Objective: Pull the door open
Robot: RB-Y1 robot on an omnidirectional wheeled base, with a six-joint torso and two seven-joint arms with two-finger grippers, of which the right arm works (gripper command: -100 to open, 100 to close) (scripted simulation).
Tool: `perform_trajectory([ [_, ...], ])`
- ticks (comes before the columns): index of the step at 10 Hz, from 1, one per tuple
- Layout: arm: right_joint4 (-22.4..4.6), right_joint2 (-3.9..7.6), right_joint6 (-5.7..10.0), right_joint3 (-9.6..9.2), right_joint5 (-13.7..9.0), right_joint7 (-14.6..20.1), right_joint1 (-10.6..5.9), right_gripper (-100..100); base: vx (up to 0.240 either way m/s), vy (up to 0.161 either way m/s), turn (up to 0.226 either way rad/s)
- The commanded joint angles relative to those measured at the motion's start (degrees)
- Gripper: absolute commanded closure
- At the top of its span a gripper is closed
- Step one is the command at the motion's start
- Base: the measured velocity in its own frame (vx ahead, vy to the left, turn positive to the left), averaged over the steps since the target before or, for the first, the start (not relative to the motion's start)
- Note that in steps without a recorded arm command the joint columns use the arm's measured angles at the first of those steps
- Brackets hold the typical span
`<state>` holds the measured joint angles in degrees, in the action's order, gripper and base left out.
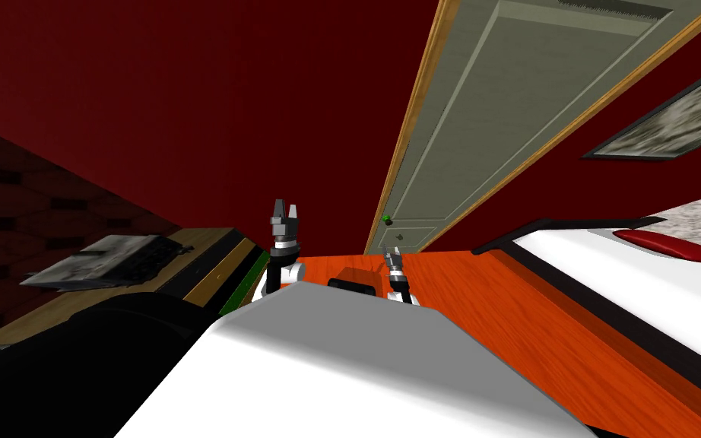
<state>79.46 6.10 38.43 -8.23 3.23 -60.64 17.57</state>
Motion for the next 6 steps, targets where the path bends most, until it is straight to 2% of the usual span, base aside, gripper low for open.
perform_trajectory([
  [1,-1.7,0.03,0.6,-0.3,-0.1,-2.2,-0.28,-100,0.075,-0.057,0.03],
  [6,-6.1,0.0,1.61,-1.14,-0.2,-7.9,-1.26,-100,0.097,-0.065,0.024],
])
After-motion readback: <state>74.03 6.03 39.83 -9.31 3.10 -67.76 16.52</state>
